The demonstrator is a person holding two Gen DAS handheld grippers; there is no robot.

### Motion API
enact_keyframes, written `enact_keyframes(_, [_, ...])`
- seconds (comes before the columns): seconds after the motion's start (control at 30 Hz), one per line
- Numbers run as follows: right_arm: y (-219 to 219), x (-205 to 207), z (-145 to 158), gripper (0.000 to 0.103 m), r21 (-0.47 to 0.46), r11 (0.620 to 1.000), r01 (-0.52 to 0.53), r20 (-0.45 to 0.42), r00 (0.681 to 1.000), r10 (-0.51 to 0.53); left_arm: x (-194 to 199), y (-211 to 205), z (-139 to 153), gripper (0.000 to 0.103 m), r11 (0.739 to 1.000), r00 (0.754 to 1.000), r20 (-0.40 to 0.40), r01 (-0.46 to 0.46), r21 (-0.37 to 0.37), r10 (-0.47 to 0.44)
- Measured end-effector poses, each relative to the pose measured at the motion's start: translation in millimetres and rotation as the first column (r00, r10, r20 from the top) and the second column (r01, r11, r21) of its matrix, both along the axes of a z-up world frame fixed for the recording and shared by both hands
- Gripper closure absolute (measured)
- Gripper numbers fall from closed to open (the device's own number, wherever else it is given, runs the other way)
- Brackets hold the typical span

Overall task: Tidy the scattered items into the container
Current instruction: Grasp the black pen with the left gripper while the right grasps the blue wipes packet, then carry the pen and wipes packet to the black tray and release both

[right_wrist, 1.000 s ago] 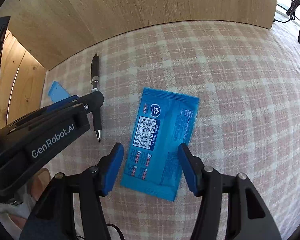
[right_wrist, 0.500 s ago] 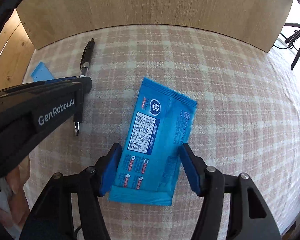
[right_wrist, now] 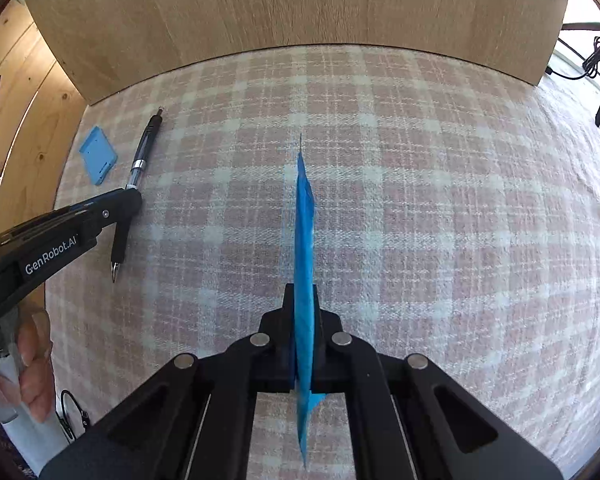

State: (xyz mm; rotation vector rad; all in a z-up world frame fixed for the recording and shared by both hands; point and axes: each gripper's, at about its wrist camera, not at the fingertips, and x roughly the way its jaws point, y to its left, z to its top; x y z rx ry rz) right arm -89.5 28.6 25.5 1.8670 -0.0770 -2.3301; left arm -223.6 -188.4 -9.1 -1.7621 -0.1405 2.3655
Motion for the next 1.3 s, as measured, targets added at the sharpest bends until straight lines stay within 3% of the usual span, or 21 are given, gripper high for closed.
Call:
enact_keyframes(0.27, [73, 38, 38, 0.1, -0.043, 0.999, -0.031, -0.068, 0.997, 0.028, 82, -3, 29, 0.093, 0.999, 0.998, -0.058, -0.036, 0.009, 0.037])
enact_keyframes(0.57, [187, 49, 83, 0.1, -0.077, 0.996, -0.041, -0.152, 0.988, 0.029, 111, 88, 72, 0.093, 1.0, 0.992, -0.127, 0.004, -0.007, -0.005])
enact_keyframes(0.8, [316, 64, 110, 0.1, -0.099, 0.995, 0.007, -0.204, 0.979, -0.028, 86, 194, 100, 0.093, 0.994, 0.981, -0.163, 0.108, 0.006, -0.106])
enact_keyframes(1.0, [415, 69, 126, 0.1, -0.091, 0.989, 0.117, -0.229, 0.964, -0.135, 74, 320, 133, 0.093, 0.974, 0.959, -0.183, 0.224, 0.025, -0.216])
enact_keyframes(1.13, [408, 50, 123, 0.1, -0.071, 0.975, 0.209, -0.247, 0.944, -0.22, 72, 413, 145, 0.093, 0.952, 0.937, -0.198, 0.302, 0.05, -0.287])
enact_keyframes(1.3, [486, 60, 138, 0.1, -0.047, 0.951, 0.304, -0.263, 0.915, -0.306, 87, 523, 140, 0.093, 0.917, 0.905, -0.2, 0.395, 0.062, -0.376])
